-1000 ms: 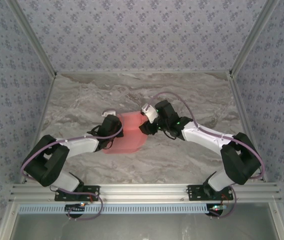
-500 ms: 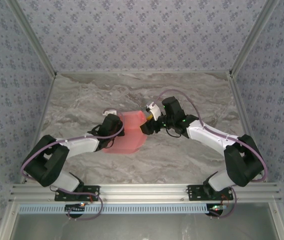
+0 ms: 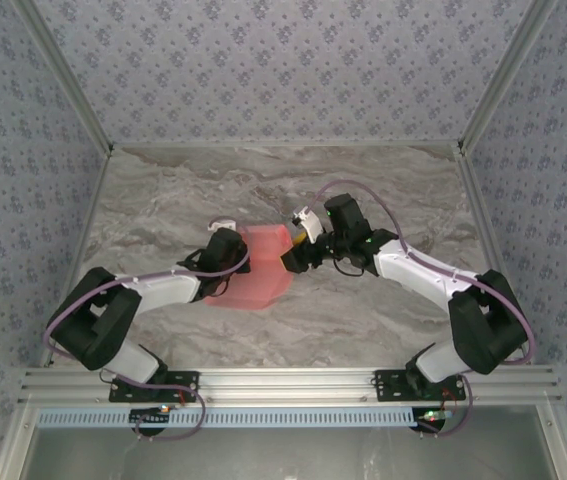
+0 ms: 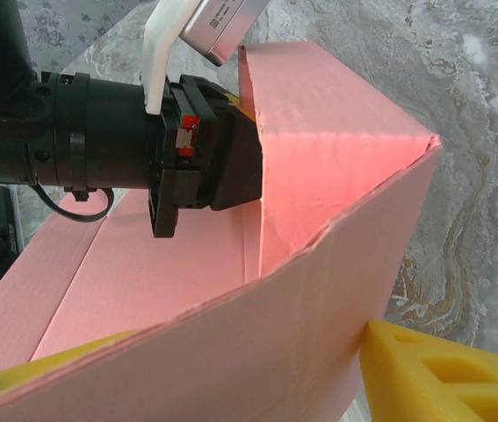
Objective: Fold the paper box
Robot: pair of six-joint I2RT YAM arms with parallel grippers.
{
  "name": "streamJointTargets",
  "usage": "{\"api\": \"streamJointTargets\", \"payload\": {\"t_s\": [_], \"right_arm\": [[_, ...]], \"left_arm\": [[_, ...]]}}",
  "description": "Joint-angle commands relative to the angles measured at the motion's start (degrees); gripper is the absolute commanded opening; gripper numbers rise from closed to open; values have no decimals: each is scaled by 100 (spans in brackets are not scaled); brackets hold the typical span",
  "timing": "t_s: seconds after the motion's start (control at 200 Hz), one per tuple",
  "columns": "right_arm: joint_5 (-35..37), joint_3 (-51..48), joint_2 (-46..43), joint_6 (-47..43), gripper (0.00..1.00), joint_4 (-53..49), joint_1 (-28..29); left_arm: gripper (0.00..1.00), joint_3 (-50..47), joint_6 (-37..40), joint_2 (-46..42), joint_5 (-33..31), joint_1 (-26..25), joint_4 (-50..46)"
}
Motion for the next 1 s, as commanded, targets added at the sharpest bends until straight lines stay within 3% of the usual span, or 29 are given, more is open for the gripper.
{"api": "streamJointTargets", "payload": {"t_s": [0.0,0.045,0.285,0.72,0.864,0.994], "right_arm": [[-922,284,-229,-156,68,-55,156],[-950,289,-234,-165,74,-80,155],[-1173,319,-253,-289,74,-291,113],[-1133,-24,-578,-8,63,346,-59],[-510,-276,-1464,-82,63,382,-165],[574,-681,-2162,-7,60,387,-740]], "left_arm": [[1,238,97,123,-57,-90,86],[1,230,99,144,-64,-83,89],[1,202,89,267,-44,-82,208],[1,159,187,129,6,-82,287],[1,149,282,37,-5,-79,267],[0,146,295,-103,114,-77,250]]}}
